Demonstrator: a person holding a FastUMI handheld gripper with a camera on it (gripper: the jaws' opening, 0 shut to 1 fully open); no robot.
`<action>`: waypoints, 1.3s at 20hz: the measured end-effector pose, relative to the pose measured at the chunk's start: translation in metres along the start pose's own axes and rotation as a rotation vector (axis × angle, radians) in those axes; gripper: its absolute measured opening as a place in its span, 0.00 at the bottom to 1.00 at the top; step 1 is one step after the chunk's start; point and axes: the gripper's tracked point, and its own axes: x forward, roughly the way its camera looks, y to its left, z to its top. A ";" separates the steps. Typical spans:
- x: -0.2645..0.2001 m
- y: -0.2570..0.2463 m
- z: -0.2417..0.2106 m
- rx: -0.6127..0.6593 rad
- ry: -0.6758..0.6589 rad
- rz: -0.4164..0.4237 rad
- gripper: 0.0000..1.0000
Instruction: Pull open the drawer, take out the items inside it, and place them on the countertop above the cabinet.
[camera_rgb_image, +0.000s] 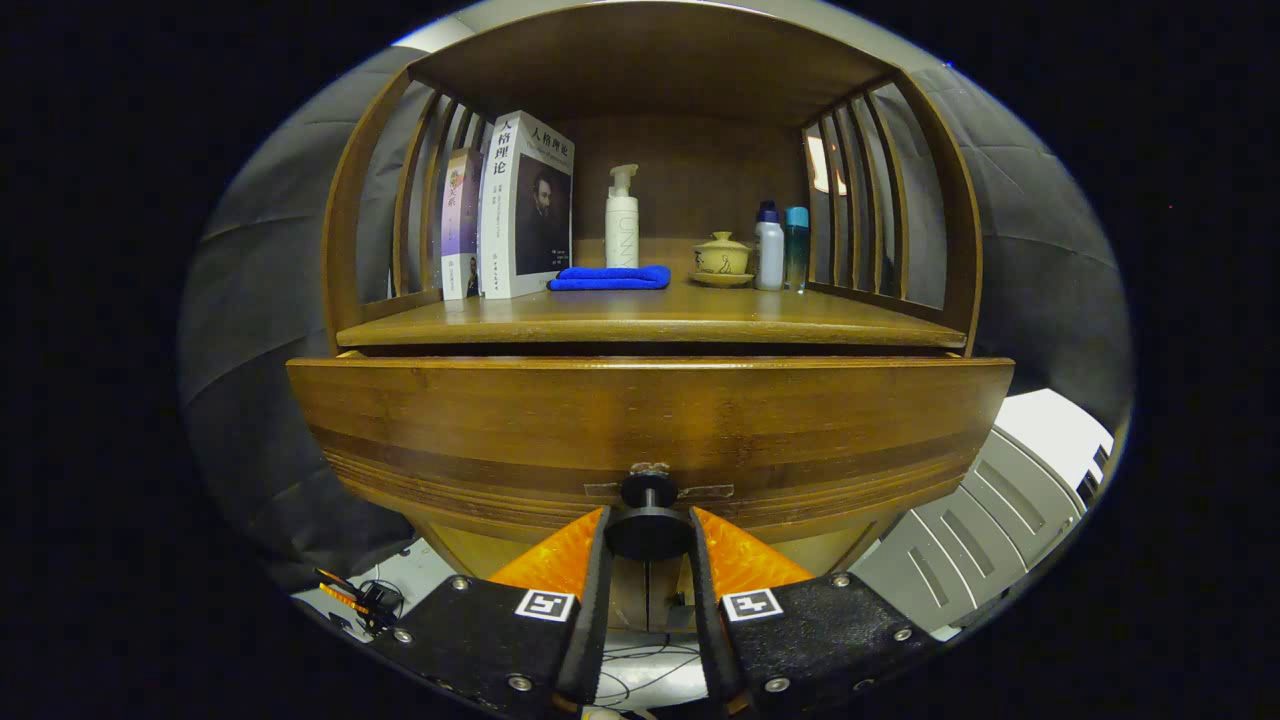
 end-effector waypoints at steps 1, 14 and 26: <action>-0.006 0.000 -0.002 -0.005 0.007 -0.002 0.40; -0.069 -0.005 -0.023 -0.015 0.041 -0.024 0.40; -0.094 -0.009 -0.020 -0.049 0.007 -0.045 0.53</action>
